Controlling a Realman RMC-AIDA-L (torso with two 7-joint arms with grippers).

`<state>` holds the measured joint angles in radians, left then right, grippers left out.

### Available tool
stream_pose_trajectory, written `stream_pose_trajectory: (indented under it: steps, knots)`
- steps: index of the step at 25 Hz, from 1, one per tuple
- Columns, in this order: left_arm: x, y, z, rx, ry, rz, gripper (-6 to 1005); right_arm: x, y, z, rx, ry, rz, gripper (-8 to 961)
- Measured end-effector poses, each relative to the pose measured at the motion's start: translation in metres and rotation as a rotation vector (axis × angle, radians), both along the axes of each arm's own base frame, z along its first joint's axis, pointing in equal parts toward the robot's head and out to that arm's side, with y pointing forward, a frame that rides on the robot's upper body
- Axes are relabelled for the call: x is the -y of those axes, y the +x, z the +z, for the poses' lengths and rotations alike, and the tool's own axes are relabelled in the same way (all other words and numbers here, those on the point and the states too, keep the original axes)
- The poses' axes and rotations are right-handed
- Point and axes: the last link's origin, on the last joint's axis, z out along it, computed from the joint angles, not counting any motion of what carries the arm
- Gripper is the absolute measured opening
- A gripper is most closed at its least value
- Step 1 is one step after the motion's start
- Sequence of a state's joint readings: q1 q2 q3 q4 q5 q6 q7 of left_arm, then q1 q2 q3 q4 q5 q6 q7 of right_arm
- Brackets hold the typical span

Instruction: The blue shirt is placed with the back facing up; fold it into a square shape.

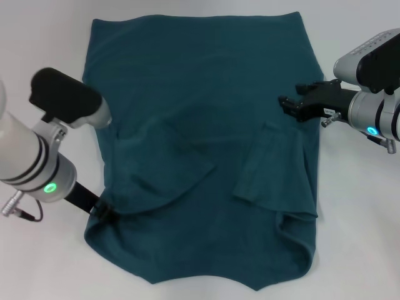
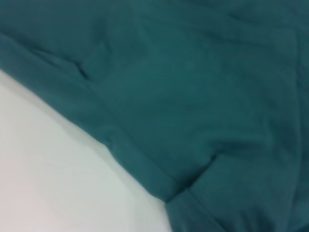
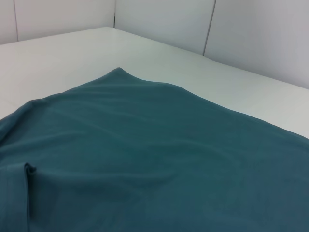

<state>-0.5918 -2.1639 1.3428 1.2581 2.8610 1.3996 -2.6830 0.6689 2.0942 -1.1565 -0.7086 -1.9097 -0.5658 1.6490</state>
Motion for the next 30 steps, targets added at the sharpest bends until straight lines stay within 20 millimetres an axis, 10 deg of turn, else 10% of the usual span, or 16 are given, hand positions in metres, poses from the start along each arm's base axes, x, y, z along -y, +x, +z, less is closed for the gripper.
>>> stream_pose_trajectory:
  steps: [30]
  knots:
    - [-0.006, -0.014, 0.008, 0.029, 0.027, 0.025, 599, -0.002, -0.004, 0.001, -0.003, 0.012, 0.008, 482]
